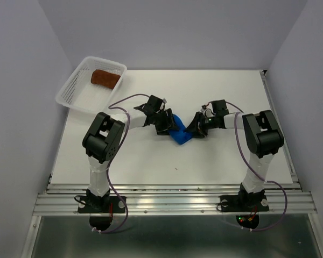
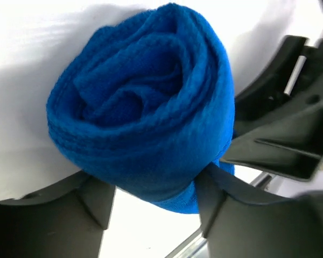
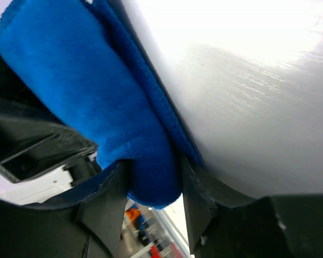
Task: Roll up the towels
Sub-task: Roll the towel, then place the rolled towel into the container
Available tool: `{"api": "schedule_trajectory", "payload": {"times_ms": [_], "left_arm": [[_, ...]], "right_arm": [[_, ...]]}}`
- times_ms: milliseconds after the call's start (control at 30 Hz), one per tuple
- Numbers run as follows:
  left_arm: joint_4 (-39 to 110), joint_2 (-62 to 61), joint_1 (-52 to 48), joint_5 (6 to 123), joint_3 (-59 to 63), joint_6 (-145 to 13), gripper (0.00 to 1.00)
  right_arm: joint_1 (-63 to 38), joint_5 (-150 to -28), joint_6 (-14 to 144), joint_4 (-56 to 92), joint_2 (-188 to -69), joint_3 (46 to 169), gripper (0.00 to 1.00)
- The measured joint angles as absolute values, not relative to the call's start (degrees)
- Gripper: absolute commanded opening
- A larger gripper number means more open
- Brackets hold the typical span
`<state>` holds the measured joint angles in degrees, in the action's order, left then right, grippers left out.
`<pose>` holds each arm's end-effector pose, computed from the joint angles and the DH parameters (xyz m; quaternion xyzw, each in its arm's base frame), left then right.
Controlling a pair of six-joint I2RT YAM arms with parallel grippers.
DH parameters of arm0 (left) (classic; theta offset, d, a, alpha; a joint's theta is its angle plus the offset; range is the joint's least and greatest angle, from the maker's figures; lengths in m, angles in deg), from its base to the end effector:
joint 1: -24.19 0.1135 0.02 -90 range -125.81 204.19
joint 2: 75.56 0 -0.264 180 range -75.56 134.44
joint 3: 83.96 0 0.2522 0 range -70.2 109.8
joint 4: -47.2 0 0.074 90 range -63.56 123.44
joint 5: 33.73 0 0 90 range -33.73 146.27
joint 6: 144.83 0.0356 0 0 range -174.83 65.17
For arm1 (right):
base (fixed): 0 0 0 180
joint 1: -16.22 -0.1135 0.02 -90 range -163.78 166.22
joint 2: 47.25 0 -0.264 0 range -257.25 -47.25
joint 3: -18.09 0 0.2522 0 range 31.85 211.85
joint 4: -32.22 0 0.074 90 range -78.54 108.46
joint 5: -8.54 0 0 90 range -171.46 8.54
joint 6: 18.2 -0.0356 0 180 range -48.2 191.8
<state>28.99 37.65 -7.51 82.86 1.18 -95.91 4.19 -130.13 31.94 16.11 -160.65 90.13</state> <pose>0.3487 -0.2341 0.1610 0.0115 0.9072 -0.3868 0.1651 0.3530 0.1025 0.1069 0.0983 0.8768 0.4674 0.0564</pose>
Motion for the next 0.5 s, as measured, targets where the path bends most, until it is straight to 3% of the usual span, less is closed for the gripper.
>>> {"api": "schedule_trajectory", "payload": {"times_ms": [200, 300, 333, 500], "left_arm": [[27.33, 40.93, -9.30, 78.86, 6.53, -96.72, 0.32], [27.02, 41.89, -9.94, 77.46, 8.28, -96.68, 0.05], [26.74, 42.05, -10.11, 77.16, 8.61, -96.72, 0.00], [26.67, 42.11, -10.18, 76.76, 9.00, -96.55, 0.00]], "right_arm": [[4.15, -123.48, 37.30, 11.72, -154.64, 90.29, 0.57], [4.28, -119.70, 39.40, 9.64, -149.72, 89.78, 0.59], [4.30, -117.98, 39.96, 9.27, -147.36, 89.17, 0.60], [4.30, -109.10, 41.08, 6.64, -134.05, 86.37, 0.75]]}}
